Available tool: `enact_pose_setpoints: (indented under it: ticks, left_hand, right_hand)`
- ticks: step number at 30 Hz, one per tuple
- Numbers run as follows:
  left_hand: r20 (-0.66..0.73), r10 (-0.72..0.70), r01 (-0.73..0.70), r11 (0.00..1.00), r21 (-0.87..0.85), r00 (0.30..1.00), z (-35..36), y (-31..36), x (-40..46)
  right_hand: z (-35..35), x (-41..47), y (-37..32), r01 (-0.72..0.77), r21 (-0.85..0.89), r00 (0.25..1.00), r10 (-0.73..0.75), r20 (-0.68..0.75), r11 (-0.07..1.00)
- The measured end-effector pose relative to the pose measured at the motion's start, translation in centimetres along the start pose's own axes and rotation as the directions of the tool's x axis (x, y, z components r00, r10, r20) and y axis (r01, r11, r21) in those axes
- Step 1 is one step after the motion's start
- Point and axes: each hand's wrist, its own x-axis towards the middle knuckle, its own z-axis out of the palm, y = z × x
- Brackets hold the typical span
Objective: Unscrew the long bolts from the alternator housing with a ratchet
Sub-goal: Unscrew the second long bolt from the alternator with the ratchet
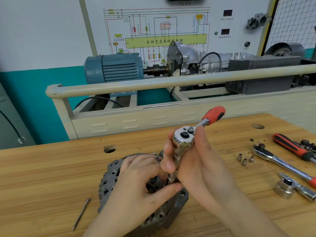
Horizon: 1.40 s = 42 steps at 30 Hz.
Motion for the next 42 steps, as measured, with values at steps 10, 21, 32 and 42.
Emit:
enact_pose_setpoints:
  ticks: [10,21,32,42]
  left_hand:
    - [0.001,0.023,-0.023,0.999,-0.042,1.000,0.09,-0.16,0.04]
    - [-0.015,0.036,-0.037,0.999,-0.041,0.999,0.09,-0.05,0.02]
    - [-0.010,0.020,-0.020,0.999,0.030,1.000,0.17,0.01,0.03]
    - [-0.002,0.049,-0.049,0.999,-0.009,0.999,0.09,-0.09,-0.06]
  right_hand:
    - [0.52,-0.36,0.01,0.031,-0.061,0.999,-0.030,0.010,0.998]
    - [0.41,-0.35,0.15,-0.010,-0.015,1.000,0.010,-0.024,1.000]
    - [0.22,-0.32,0.01,0.052,-0.019,0.997,-0.053,-0.062,0.998]
    - [0.23,-0.19,0.07,-0.014,0.008,1.000,0.014,-0.027,1.000]
